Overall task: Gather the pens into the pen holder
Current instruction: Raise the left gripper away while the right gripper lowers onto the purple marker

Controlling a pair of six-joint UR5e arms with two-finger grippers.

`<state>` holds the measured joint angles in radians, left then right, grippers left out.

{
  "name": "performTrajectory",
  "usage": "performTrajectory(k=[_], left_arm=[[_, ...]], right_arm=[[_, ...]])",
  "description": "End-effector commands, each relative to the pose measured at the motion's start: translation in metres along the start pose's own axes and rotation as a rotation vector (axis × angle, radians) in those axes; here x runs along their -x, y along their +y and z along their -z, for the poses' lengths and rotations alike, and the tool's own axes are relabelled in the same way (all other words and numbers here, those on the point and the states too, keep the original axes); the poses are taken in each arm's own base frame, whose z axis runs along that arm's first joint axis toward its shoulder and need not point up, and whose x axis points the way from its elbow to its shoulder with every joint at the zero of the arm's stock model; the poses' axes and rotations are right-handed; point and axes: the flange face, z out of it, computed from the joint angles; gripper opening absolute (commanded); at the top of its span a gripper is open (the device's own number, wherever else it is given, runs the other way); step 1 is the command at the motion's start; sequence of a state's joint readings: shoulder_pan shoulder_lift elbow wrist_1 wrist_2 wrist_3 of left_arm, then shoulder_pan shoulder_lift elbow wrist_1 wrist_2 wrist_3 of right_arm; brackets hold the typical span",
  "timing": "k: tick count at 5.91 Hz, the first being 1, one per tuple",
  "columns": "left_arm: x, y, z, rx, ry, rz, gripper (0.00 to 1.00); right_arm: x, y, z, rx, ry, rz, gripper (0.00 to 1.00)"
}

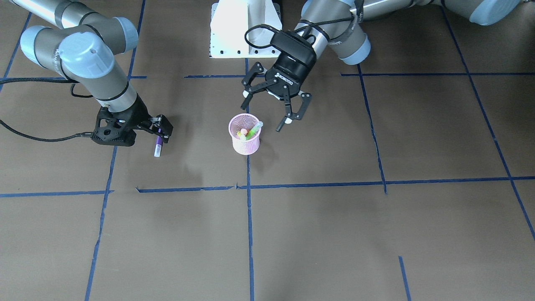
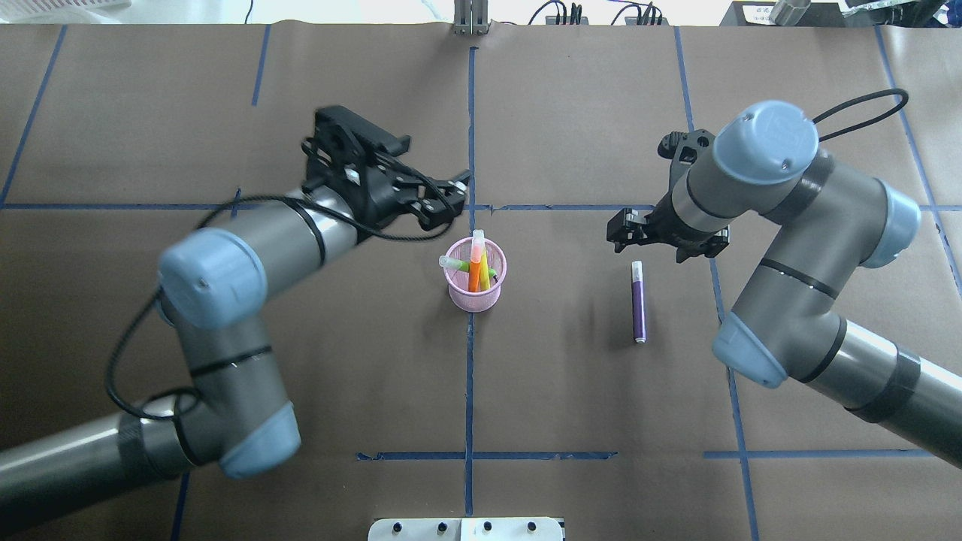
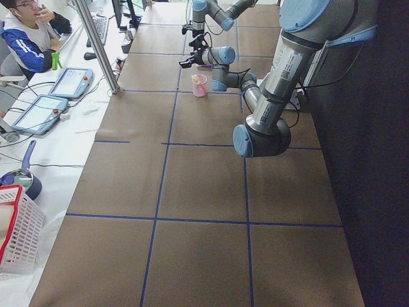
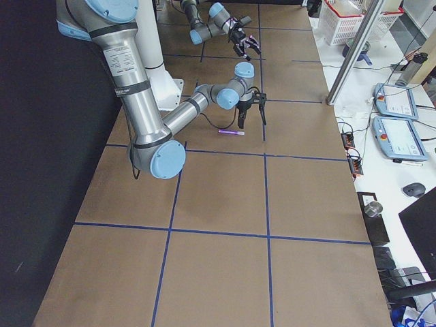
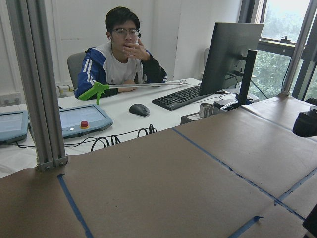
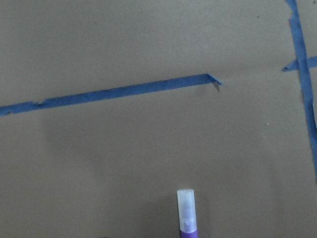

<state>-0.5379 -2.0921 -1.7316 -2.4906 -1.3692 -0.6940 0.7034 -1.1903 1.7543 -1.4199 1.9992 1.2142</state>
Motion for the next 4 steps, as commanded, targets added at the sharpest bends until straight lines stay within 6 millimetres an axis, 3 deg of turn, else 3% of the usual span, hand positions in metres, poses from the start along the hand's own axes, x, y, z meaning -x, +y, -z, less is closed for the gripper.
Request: performTrajectory(k=[1, 2, 3, 4], left_arm=[[0.116, -0.037, 0.026, 0.303, -0.012, 0.116, 1.00], [0.173, -0.073, 0.052, 0.446, 0.010, 0.192, 1.00], [0.220, -0.091, 0.078, 0.493, 0.026, 0.245, 1.00], [0.232, -0.081, 0.086, 0.506, 0.017, 0.242, 1.00]], right_arm=[[0.000, 0.007, -0.024, 0.003, 0.037, 0.009, 1.00], [-0.003, 0.007, -0.028, 0.006, 0.044, 0.008, 1.00], [-0.004, 0.006, -0.035, 0.013, 0.054, 0.015, 1.00], [-0.005, 0.007, -0.052, 0.029, 0.078, 0.015, 1.00]])
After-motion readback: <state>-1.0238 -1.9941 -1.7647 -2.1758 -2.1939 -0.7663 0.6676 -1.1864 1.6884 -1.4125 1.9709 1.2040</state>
